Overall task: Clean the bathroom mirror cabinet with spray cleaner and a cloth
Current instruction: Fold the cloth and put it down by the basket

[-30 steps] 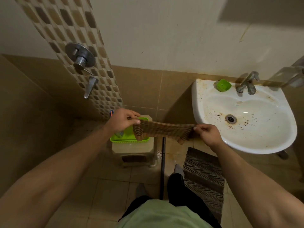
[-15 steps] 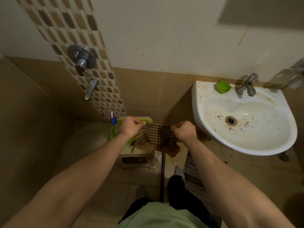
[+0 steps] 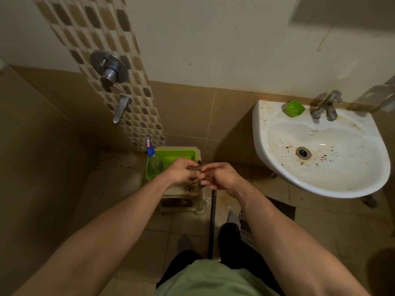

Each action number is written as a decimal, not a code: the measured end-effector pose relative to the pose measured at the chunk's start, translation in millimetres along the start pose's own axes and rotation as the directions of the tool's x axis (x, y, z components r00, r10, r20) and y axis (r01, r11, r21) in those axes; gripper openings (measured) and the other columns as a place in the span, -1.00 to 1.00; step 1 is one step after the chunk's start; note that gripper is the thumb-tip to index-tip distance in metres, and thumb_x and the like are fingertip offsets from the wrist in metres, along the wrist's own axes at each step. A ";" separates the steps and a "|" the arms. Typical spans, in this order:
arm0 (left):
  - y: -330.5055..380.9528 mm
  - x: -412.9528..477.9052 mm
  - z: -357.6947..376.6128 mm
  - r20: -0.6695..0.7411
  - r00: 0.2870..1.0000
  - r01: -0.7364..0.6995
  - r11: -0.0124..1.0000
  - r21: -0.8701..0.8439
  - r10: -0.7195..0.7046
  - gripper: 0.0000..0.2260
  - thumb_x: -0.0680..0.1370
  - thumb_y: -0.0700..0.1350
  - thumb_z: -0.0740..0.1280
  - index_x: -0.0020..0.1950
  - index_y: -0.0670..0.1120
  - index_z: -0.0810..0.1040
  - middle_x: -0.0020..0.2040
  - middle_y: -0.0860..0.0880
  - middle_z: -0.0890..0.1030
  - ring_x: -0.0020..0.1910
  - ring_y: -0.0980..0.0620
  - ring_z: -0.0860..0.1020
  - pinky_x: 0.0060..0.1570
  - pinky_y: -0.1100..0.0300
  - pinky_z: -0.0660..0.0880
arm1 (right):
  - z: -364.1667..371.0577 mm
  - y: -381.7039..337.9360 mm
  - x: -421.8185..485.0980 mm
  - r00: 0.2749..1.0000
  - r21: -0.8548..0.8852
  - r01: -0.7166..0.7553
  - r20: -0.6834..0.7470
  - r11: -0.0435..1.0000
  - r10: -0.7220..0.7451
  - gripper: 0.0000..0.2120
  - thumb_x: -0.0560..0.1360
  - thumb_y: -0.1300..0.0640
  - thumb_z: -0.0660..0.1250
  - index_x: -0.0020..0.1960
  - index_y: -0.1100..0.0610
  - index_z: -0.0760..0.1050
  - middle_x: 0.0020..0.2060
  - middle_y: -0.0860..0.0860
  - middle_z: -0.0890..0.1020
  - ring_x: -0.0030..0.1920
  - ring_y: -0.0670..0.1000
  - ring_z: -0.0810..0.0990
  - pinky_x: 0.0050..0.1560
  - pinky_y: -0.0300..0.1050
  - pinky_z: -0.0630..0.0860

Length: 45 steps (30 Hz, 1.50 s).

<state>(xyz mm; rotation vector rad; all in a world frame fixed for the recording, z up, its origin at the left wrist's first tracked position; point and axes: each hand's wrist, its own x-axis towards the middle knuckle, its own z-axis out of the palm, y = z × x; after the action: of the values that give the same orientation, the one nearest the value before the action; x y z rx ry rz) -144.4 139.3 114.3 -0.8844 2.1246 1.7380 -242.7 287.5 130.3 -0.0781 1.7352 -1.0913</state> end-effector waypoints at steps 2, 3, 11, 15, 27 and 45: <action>5.0 0.1 -3.1 0.044 0.997 -0.075 0.984 0.163 0.069 -0.77 0.57 -0.42 0.37 0.20 -0.28 0.64 0.02 -0.20 0.68 -0.01 -0.05 0.63 0.03 0.12 0.60 | -11.9 3.0 7.3 0.949 -0.469 0.062 -0.246 0.881 -0.198 -0.69 0.52 0.25 0.42 0.24 0.06 0.55 0.17 0.14 0.68 0.08 0.10 0.65 -0.02 -0.08 0.55; 8.0 -0.6 -4.4 0.076 0.992 -0.117 0.963 0.242 0.102 -0.76 0.56 -0.43 0.36 0.20 -0.27 0.65 0.05 -0.17 0.69 0.03 -0.03 0.63 0.13 0.10 0.58 | -17.6 4.8 11.0 0.915 -0.674 0.073 -0.247 0.735 -0.318 -0.53 0.50 0.18 0.46 0.38 0.01 0.47 0.28 0.12 0.59 0.21 0.13 0.59 0.10 -0.05 0.55; 17.1 -4.6 -23.0 0.069 0.964 -0.245 0.752 0.612 0.258 -0.75 0.56 -0.28 0.36 0.12 -0.03 0.72 0.04 0.06 0.72 0.04 0.12 0.62 0.04 0.27 0.52 | -37.1 15.0 20.3 0.917 -0.959 0.093 -0.023 0.268 -0.399 -0.75 0.54 -0.15 0.36 0.13 -0.05 0.60 0.11 -0.03 0.60 0.10 0.04 0.56 0.12 0.02 0.46; 3.7 -7.5 -27.8 -0.103 0.958 -0.127 0.718 0.685 0.268 -0.79 0.59 -0.19 0.35 0.11 0.06 0.70 -0.05 0.08 0.70 -0.05 0.08 0.62 -0.05 0.16 0.54 | -48.6 26.3 11.2 0.835 -0.858 0.208 -0.094 0.470 -0.542 -0.89 0.55 -0.08 0.38 -0.03 -0.06 0.53 -0.06 -0.07 0.62 -0.10 -0.03 0.57 -0.08 -0.05 0.54; 44.5 -21.1 -74.4 -0.059 0.946 -0.323 0.943 -0.078 0.319 -0.88 0.52 -0.16 0.50 0.05 -0.08 0.69 -0.05 -0.02 0.73 0.00 0.02 0.70 0.01 0.15 0.58 | -85.4 -61.0 -39.9 0.860 -0.299 0.483 -0.013 0.823 -0.509 -0.81 0.53 0.02 0.48 0.03 0.13 0.62 -0.06 0.10 0.71 -0.02 0.06 0.70 0.03 -0.02 0.59; -44.0 -24.4 -4.0 -0.100 0.952 0.204 0.841 -0.501 -0.290 -0.78 0.59 -0.24 0.43 0.24 -0.22 0.61 0.14 -0.18 0.70 0.12 -0.13 0.67 0.16 -0.01 0.60 | -23.0 61.5 4.8 0.990 0.375 -0.136 0.016 0.917 0.140 -0.74 0.58 0.09 0.43 0.21 0.19 0.63 0.08 0.14 0.73 0.05 0.07 0.70 0.22 0.04 0.56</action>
<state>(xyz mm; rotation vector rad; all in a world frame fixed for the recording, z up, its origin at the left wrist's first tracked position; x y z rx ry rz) -98.3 138.1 93.8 -1.4185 1.5743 2.1511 -236.7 335.3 85.4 0.2872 1.4879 -1.2997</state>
